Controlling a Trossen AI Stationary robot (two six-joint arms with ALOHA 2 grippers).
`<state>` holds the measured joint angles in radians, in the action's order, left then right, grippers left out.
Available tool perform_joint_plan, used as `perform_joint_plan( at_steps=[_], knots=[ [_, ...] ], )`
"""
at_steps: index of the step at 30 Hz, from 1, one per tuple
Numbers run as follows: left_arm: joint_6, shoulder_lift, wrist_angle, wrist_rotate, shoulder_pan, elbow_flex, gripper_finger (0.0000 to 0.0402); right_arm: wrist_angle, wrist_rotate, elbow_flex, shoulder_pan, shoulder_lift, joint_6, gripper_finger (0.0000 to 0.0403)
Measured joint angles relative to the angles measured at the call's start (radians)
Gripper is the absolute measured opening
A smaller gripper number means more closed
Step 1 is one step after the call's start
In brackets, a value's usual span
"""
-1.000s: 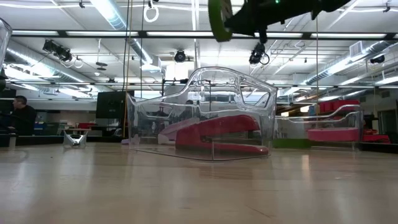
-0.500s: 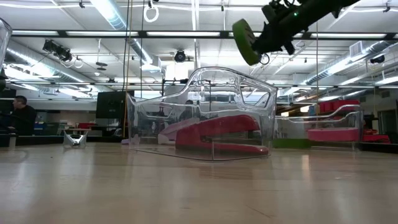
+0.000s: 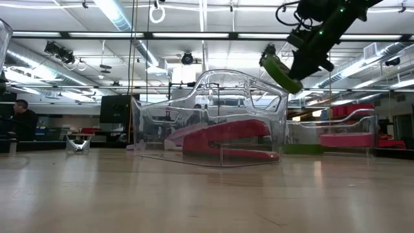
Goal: Pick and place Stapler, Stapler remover, tape
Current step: Put the green tape into the top transparent bin
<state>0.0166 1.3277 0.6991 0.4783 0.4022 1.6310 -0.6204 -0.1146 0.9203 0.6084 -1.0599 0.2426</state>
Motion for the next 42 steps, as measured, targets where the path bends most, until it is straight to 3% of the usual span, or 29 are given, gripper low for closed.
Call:
perform_joint_plan(
  at_steps=[12,18,32,42],
  knots=[
    [-0.005,0.0,0.0,-0.015,0.0,0.0,0.0117,-0.215,-0.099,0.0,0.124,0.0,0.029,0.0091],
    [-0.005,0.0,0.0,-0.015,0.0,0.0,0.0117,-0.242,-0.166,0.0,0.174,0.0,0.009,0.0091],
    [-0.005,0.0,0.0,-0.015,0.0,0.0,0.0117,-0.306,-0.135,0.0,0.236,-0.045,0.004,0.0092],
    [-0.005,0.0,0.0,-0.015,0.0,0.0,0.0117,-0.304,-0.084,0.0,0.236,-0.051,0.003,0.012]
  ],
)
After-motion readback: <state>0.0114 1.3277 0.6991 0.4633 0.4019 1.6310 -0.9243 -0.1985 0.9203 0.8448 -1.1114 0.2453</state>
